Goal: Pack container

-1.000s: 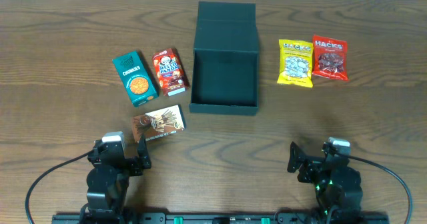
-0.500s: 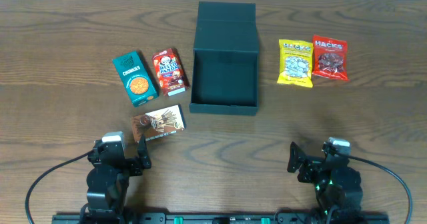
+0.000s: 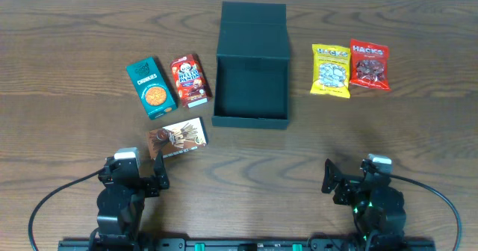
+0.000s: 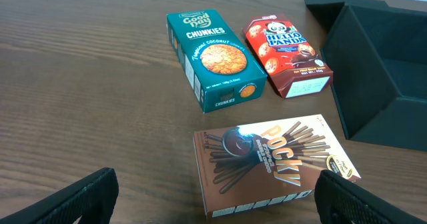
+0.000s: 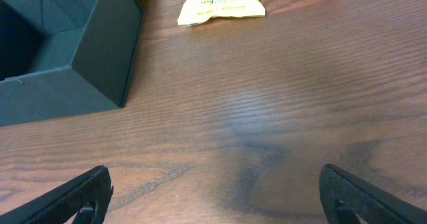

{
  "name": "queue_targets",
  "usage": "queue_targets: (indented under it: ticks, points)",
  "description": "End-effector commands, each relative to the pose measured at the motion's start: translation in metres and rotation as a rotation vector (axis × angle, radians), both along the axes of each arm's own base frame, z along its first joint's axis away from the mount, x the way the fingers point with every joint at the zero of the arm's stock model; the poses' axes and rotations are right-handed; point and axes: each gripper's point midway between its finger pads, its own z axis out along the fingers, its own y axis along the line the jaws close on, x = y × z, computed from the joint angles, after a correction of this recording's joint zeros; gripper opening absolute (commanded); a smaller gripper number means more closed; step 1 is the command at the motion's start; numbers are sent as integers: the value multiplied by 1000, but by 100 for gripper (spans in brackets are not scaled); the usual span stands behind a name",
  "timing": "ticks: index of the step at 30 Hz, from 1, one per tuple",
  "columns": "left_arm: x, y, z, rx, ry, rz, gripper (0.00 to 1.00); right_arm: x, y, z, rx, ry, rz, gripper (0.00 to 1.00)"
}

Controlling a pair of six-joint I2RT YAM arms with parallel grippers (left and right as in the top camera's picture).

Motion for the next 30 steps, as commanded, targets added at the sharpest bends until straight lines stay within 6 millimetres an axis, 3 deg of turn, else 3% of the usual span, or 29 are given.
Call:
queue_targets:
  ticks: [1, 7, 10, 14, 17, 22, 26, 30]
  points:
    - [0, 1, -7, 13, 11, 1, 95, 0, 1, -3, 8, 5, 0, 99]
    - [0, -3, -6, -49, 8, -1, 95, 0, 1, -3, 8, 5, -1, 99]
    - [-1, -21, -6, -261, 28, -18, 95, 0, 1, -3, 8, 5, -1, 99]
    - [-12, -63, -3, -631, 122, -107, 95, 0, 1, -3, 8, 5, -1, 99]
    - [-14, -68, -2, -667, 137, -126, 95, 0, 1, -3, 8, 5, -1, 99]
    - [-6, -70, 18, -743, 71, -126, 95, 0, 1, -3, 8, 5, -1, 99]
    - [0, -78, 52, -754, -54, -230, 95, 0, 1, -3, 8, 4, 0, 99]
    - [8, -70, 76, -738, -133, -200, 96, 0, 1, -3, 8, 5, 0, 99]
